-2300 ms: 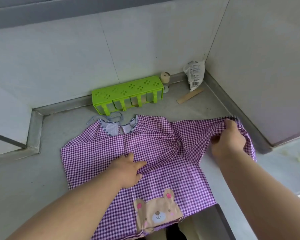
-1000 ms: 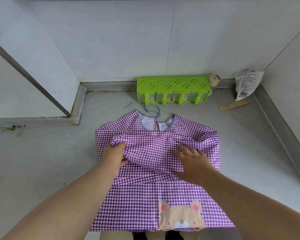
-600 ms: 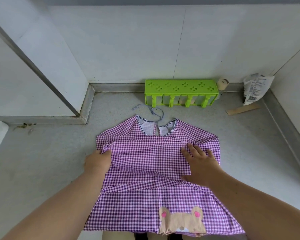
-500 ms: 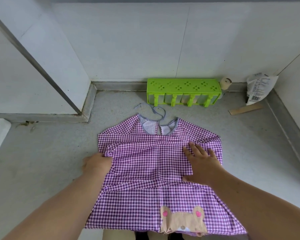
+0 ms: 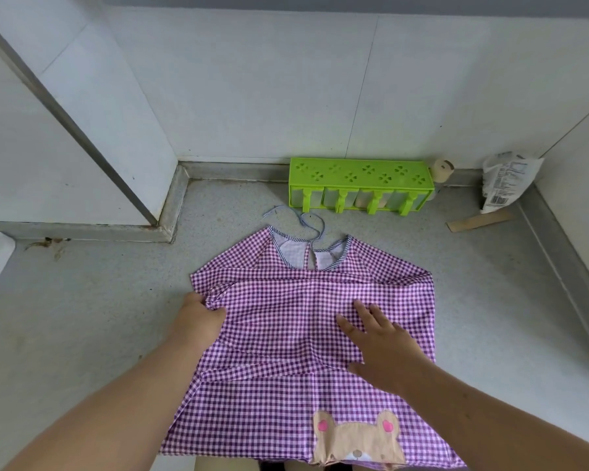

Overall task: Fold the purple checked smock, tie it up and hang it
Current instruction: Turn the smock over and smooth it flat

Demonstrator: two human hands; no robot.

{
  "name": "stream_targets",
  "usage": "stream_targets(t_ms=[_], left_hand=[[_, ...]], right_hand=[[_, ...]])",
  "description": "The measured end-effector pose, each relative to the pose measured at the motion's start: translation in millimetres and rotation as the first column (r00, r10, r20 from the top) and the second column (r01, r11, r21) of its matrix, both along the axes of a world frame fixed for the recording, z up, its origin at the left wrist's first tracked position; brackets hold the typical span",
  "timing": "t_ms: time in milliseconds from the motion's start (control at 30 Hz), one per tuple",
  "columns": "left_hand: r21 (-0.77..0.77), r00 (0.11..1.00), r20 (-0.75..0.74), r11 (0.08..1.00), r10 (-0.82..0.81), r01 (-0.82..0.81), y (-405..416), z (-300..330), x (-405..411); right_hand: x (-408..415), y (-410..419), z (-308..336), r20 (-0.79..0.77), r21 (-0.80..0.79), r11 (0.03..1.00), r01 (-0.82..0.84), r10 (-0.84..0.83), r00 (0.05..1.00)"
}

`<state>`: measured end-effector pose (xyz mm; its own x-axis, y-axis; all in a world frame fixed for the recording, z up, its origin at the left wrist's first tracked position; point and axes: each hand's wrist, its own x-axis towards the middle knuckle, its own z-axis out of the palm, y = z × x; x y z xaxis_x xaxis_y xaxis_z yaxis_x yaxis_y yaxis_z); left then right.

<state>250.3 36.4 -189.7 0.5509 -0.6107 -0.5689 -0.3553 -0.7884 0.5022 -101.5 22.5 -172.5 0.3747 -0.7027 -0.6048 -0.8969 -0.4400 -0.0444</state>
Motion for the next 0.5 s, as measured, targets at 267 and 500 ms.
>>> stream_targets(t_ms=[267, 500], left_hand=[[-0.093, 0.981, 0.142, 0.985, -0.132, 0.146, -21, 10, -7], [-0.233, 0.971, 0.171, 0.95, -0.169, 0.207, -57, 19, -3]], right_hand=[[1, -16, 6, -0.013, 0.02, 1.0, 0.008, -0.008, 1.0], [7, -53, 11, -0.035, 0.036, 0.999, 0.03, -0.029, 0.999]])
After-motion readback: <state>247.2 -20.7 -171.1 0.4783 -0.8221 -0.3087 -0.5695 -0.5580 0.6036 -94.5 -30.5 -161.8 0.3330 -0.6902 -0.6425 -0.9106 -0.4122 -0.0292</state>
